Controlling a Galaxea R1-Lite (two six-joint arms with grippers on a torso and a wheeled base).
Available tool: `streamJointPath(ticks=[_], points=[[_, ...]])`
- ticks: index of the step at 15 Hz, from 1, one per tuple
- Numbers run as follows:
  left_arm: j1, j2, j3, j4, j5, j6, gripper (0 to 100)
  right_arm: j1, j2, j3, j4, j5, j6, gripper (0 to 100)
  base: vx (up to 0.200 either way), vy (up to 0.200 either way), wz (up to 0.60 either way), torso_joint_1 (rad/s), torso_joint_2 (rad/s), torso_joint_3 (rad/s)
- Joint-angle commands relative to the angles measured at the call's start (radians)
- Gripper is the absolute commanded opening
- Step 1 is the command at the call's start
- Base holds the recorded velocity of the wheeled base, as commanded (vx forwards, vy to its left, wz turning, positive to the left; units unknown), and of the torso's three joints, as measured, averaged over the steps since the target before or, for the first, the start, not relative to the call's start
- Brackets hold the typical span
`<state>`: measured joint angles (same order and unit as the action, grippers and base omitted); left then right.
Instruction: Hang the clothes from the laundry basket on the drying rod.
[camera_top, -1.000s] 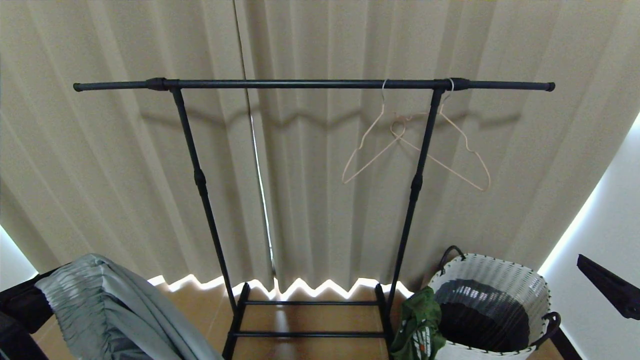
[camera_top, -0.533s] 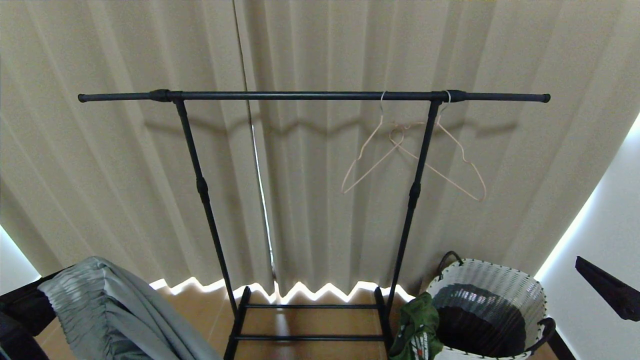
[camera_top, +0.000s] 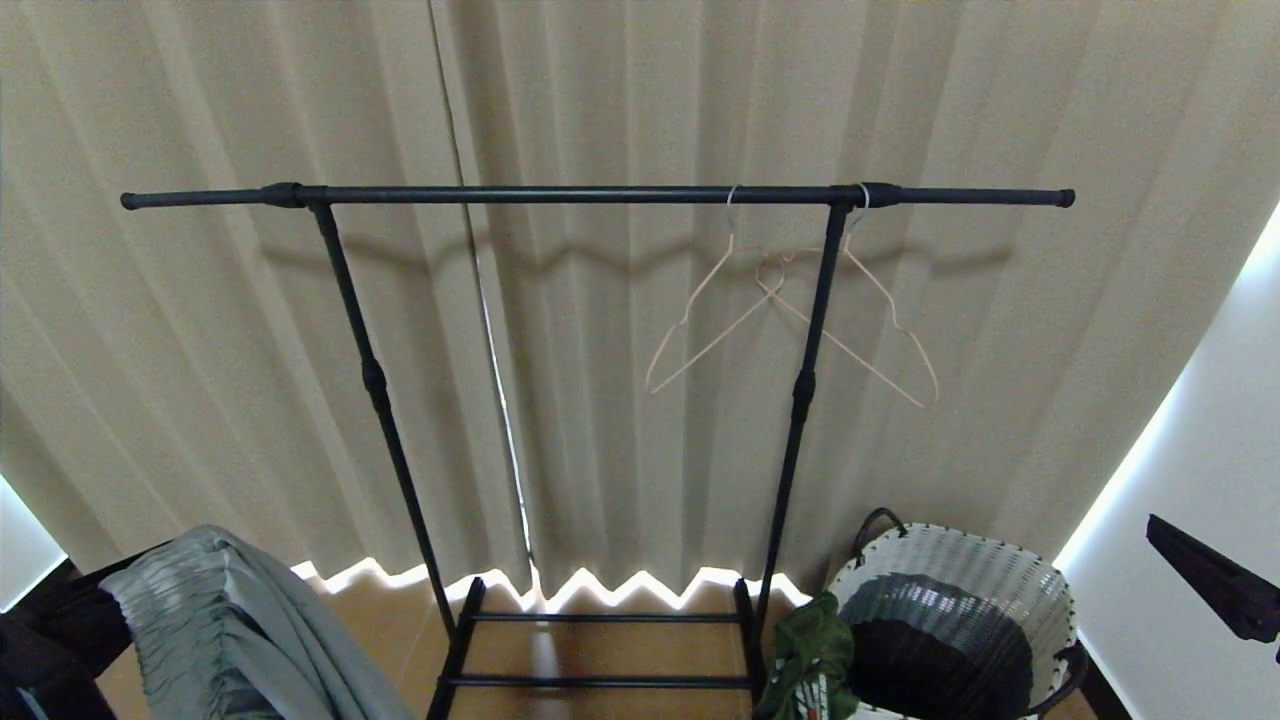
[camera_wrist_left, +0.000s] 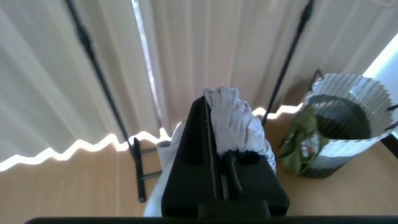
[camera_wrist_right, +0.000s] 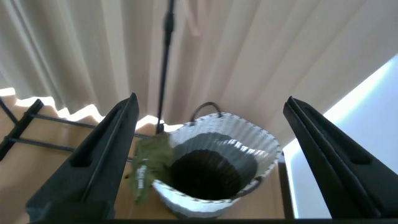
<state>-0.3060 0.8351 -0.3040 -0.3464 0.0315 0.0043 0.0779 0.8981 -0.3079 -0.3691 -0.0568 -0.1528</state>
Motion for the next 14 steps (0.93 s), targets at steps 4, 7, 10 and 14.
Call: streamJointPath(ticks=[4, 7, 10, 14], points=[[-0.001, 0.006, 0.002, 0.0, 0.001, -0.003, 0, 0.0, 0.004, 0.0, -0.001, 0.0, -0.001, 100, 0.0, 0.0, 0.0, 0.0, 0.0, 0.0], [-0.001, 0.006, 0.002, 0.006, 0.001, -0.003, 0, 0.0, 0.004, 0.0, 0.001, 0.0, -0.001, 100, 0.0, 0.0, 0.0, 0.0, 0.0, 0.0], [-0.001, 0.004, 0.005, 0.006, 0.001, -0.001, 0, 0.0, 0.004, -0.002, -0.001, 0.0, -0.001, 100, 0.2, 0.0, 0.0, -0.004, -0.01, 0.004], [-0.002, 0.004, 0.008, 0.006, 0.001, 0.0, 0, 0.0, 0.001, 0.007, -0.001, 0.0, -0.001, 100, 0.2, 0.0, 0.0, 0.01, 0.0, 0.002]])
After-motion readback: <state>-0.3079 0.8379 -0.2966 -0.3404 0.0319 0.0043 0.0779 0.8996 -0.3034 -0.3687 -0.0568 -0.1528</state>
